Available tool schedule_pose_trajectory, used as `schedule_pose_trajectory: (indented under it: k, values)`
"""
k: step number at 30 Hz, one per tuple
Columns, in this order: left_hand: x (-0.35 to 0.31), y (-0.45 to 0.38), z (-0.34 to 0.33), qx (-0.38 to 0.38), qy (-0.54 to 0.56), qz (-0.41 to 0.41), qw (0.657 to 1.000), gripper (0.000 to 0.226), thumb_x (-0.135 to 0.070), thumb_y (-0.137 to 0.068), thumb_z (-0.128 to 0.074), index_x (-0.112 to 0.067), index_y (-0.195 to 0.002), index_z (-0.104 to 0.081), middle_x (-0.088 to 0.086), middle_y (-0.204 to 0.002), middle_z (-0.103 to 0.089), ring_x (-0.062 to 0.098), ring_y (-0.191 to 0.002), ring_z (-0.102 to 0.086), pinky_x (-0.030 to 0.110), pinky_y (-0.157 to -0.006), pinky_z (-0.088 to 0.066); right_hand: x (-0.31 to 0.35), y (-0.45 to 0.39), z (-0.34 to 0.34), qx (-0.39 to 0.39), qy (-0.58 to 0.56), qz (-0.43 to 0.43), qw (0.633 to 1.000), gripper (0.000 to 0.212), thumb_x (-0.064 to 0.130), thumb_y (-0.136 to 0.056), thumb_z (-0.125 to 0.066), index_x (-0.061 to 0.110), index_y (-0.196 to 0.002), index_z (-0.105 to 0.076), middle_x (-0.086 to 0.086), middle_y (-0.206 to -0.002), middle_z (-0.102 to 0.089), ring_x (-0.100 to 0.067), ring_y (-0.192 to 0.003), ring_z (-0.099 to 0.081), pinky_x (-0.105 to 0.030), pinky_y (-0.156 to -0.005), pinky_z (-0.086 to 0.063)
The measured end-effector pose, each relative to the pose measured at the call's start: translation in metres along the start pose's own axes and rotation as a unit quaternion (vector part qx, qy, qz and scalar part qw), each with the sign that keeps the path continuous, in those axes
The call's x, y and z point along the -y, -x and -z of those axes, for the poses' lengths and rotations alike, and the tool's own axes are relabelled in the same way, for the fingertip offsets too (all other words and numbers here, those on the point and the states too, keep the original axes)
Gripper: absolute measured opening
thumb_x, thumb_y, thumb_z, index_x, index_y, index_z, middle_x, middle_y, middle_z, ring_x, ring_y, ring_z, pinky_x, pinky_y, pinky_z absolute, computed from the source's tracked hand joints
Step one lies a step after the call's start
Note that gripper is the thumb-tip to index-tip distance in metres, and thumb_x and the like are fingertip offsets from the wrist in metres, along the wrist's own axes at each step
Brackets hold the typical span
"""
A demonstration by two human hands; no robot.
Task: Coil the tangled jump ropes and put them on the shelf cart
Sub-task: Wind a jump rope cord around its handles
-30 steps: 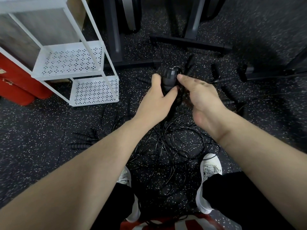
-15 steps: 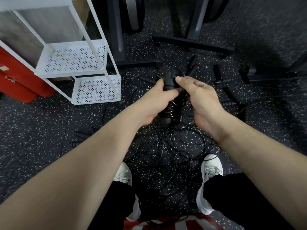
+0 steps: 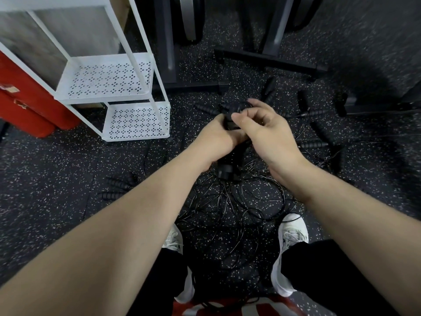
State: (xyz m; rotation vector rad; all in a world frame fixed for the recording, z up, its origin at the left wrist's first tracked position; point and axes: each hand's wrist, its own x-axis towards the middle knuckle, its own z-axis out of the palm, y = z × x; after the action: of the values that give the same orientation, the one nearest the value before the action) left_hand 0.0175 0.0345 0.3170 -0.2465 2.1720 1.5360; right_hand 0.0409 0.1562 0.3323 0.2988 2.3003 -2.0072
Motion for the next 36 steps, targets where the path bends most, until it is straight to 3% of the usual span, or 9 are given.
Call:
schedule_pose_trajectory:
  k: [3,7,10,14,16,23,27,30,36]
  values:
    - [0.003,0.001,-0.002,-0.002,-0.059,-0.034,0.998,0.052,-0.044,-0.079,-0.083,-0.032,-0.121,-0.055,-0.015,-0.107,-0.069,0.008,-0.097,-0.068,0.033,-0.091,-0.056,0.000,-0.003,0.002,-0.007,-0.042,-0.038,0.998,0.016,0.023,-0.086,-0.071,0.008,-0.079,-0.072,0.013,-0.105,-0.073,-0.004,-0.115,-0.063,-0.034,-0.110,-0.044]
    - [0.005,0.000,-0.008,0.048,-0.070,-0.054,0.995,0.049,-0.039,-0.071,-0.090,-0.029,-0.113,-0.066,-0.005,-0.102,-0.076,0.015,-0.096,-0.072,0.042,-0.096,-0.057,0.007,-0.003,0.006,-0.006,-0.074,-0.080,0.994,0.023,0.025,-0.095,-0.063,0.023,-0.073,-0.072,0.014,-0.084,-0.073,-0.001,-0.084,-0.064,-0.023,-0.077,-0.047]
    - [0.004,0.000,-0.010,0.069,-0.028,-0.060,0.995,0.036,-0.019,-0.077,-0.087,-0.027,-0.104,-0.066,0.000,-0.098,-0.076,0.020,-0.095,-0.073,0.044,-0.094,-0.058,0.008,-0.005,0.009,0.007,-0.085,-0.057,0.995,0.029,0.023,-0.096,-0.062,0.023,-0.067,-0.067,0.017,-0.093,-0.072,-0.002,-0.100,-0.063,-0.026,-0.086,-0.043]
    - [0.004,-0.005,-0.007,0.031,-0.020,-0.006,0.999,0.058,-0.026,-0.077,-0.085,-0.027,-0.124,-0.051,0.001,-0.108,-0.072,0.021,-0.097,-0.072,0.047,-0.089,-0.061,0.001,-0.002,0.011,0.073,0.008,0.029,0.997,0.029,0.018,-0.094,-0.063,0.019,-0.066,-0.066,0.029,-0.127,-0.060,0.002,-0.143,-0.034,-0.031,-0.117,-0.025]
    - [0.004,-0.006,-0.005,0.027,-0.015,0.004,1.000,0.061,-0.031,-0.079,-0.083,-0.029,-0.127,-0.047,0.000,-0.111,-0.070,0.020,-0.098,-0.072,0.046,-0.086,-0.062,-0.003,-0.002,0.015,0.101,0.058,0.054,0.992,0.022,0.017,-0.095,-0.063,0.011,-0.074,-0.068,0.016,-0.146,-0.052,0.002,-0.149,-0.024,-0.033,-0.122,-0.021]
    - [0.007,-0.004,-0.001,-0.007,-0.016,-0.020,1.000,0.089,-0.049,-0.058,-0.095,-0.029,-0.131,-0.048,-0.006,-0.113,-0.071,0.015,-0.104,-0.068,0.041,-0.092,-0.055,0.003,-0.005,0.026,0.089,0.060,0.078,0.991,0.013,0.016,-0.099,-0.064,0.022,-0.105,-0.074,0.018,-0.123,-0.062,0.014,-0.113,-0.057,-0.019,-0.103,-0.045]
    - [0.007,0.007,0.006,-0.019,0.019,-0.012,1.000,0.091,-0.036,-0.070,-0.094,-0.024,-0.139,-0.035,-0.005,-0.116,-0.063,0.012,-0.103,-0.062,0.030,-0.078,-0.049,0.003,0.004,0.026,0.037,-0.046,-0.016,0.998,0.018,0.021,-0.099,-0.064,0.025,-0.116,-0.061,0.002,-0.118,-0.068,-0.022,-0.105,-0.072,-0.037,-0.087,-0.061]
    - [0.008,0.016,0.010,-0.020,0.025,-0.026,0.999,0.091,-0.032,-0.073,-0.093,-0.024,-0.140,-0.032,-0.005,-0.117,-0.062,0.013,-0.104,-0.062,0.031,-0.082,-0.051,0.003,0.015,0.021,0.052,-0.027,-0.063,0.996,0.024,0.030,-0.097,-0.066,0.025,-0.120,-0.060,0.001,-0.120,-0.068,-0.016,-0.091,-0.072,-0.040,-0.083,-0.062]
    - [-0.002,0.034,0.019,0.013,0.076,-0.037,0.996,0.114,-0.014,-0.075,-0.089,-0.035,-0.160,-0.016,-0.001,-0.120,-0.065,0.021,-0.113,-0.064,0.046,-0.103,-0.052,0.024,0.029,0.002,0.071,0.010,-0.058,0.996,0.026,0.042,-0.092,-0.070,0.036,-0.116,-0.062,0.011,-0.116,-0.071,-0.011,-0.105,-0.068,-0.035,-0.083,-0.058]
